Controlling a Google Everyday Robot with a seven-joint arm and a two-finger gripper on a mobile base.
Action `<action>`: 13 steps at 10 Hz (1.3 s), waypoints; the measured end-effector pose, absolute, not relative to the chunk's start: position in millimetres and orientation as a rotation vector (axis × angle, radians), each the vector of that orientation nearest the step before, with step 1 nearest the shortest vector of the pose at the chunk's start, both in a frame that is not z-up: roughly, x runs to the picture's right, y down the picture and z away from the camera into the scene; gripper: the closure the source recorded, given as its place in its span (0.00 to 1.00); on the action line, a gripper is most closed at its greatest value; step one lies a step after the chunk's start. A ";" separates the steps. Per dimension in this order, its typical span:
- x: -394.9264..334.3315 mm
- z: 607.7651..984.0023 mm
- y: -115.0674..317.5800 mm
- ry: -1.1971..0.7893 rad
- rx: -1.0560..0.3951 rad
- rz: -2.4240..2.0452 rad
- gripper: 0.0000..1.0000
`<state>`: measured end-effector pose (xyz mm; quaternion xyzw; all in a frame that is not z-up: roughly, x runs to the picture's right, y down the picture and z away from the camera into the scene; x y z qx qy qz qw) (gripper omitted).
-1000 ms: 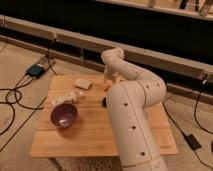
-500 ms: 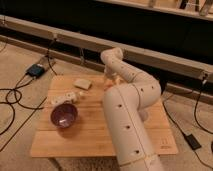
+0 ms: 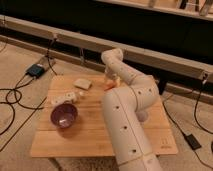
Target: Place the pepper in the ceramic cup
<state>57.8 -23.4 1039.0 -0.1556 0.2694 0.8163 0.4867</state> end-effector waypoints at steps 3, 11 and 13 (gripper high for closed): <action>58.3 1038.0 -20.5 0.653 -0.404 1.972 0.94; 39.3 950.7 -34.2 0.602 -0.493 1.790 1.00; 35.9 905.8 -25.9 0.623 -0.526 1.721 1.00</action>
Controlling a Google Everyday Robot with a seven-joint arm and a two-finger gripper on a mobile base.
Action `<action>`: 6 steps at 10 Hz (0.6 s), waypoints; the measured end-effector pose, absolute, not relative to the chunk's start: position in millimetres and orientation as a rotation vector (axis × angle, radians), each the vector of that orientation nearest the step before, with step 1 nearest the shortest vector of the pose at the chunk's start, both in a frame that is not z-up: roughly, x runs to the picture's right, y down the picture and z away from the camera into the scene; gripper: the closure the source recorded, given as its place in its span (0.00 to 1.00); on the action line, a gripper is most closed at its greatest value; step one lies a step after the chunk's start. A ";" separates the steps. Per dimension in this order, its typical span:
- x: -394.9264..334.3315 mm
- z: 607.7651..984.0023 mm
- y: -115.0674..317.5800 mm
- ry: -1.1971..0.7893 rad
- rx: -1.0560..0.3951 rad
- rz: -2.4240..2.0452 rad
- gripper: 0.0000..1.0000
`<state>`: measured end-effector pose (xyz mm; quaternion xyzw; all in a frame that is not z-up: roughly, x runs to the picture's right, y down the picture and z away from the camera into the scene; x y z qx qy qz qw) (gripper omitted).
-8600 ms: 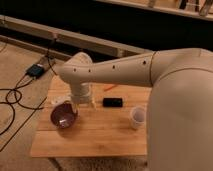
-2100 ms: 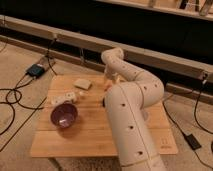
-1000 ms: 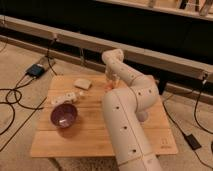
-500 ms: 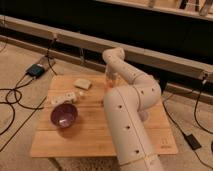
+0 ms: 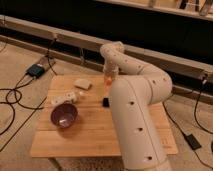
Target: Place the pepper in the ceramic cup
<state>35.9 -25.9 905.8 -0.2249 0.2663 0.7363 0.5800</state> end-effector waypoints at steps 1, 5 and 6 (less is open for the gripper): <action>35.7 891.0 -22.4 0.633 -0.536 1.704 1.00; 36.1 818.8 -7.6 0.695 -0.623 1.730 1.00; 36.7 798.2 -4.3 0.707 -0.652 1.751 1.00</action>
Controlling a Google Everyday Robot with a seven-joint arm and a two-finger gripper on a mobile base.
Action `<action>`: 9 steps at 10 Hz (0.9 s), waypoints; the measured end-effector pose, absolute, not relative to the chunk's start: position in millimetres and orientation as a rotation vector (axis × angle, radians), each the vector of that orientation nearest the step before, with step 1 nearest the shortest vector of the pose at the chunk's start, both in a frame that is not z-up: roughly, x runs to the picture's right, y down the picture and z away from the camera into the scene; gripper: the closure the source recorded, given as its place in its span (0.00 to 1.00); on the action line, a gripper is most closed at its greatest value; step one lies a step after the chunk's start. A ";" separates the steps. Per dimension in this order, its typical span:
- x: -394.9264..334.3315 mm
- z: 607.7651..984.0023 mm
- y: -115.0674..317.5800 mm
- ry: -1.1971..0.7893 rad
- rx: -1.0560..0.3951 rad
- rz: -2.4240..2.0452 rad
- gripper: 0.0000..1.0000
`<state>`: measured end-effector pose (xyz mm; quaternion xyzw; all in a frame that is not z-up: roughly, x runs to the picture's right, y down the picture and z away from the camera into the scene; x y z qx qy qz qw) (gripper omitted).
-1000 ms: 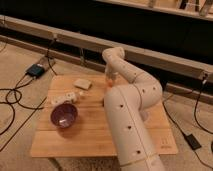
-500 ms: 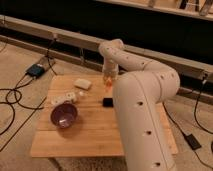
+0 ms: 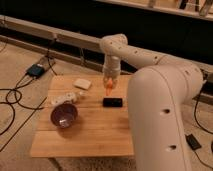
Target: Place the pepper in the ceramic cup
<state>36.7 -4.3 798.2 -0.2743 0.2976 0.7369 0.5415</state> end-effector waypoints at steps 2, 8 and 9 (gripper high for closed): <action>36.6 768.9 5.2 0.726 -0.708 1.791 1.00; 24.6 715.7 50.8 0.773 -1.040 1.973 1.00; 30.5 711.0 56.0 0.776 -1.108 2.014 1.00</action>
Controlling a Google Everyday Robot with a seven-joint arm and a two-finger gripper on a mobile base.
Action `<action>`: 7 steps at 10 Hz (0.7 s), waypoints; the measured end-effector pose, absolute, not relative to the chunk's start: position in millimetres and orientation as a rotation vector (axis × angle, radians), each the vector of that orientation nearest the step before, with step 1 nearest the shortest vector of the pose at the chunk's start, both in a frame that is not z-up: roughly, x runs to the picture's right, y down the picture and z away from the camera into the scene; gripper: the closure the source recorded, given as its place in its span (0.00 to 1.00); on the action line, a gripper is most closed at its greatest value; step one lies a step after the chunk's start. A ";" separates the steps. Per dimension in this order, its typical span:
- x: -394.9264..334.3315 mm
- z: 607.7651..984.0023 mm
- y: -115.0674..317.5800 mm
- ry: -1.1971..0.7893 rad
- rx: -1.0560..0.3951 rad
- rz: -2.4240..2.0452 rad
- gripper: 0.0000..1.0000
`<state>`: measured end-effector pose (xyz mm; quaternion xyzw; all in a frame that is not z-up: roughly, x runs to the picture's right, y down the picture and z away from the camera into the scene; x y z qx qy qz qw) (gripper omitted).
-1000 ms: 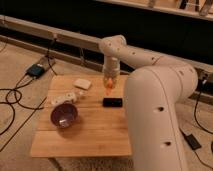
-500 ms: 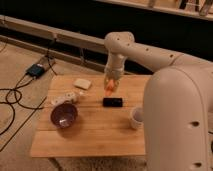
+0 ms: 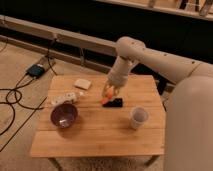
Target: Place the pepper in the ceramic cup
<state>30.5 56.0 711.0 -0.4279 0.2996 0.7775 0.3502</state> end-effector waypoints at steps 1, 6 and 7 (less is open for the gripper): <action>38.3 707.5 59.2 0.780 -1.158 2.044 1.00; 89.1 681.4 76.2 0.807 -1.373 2.116 1.00; 97.5 676.2 80.4 0.815 -1.401 2.120 1.00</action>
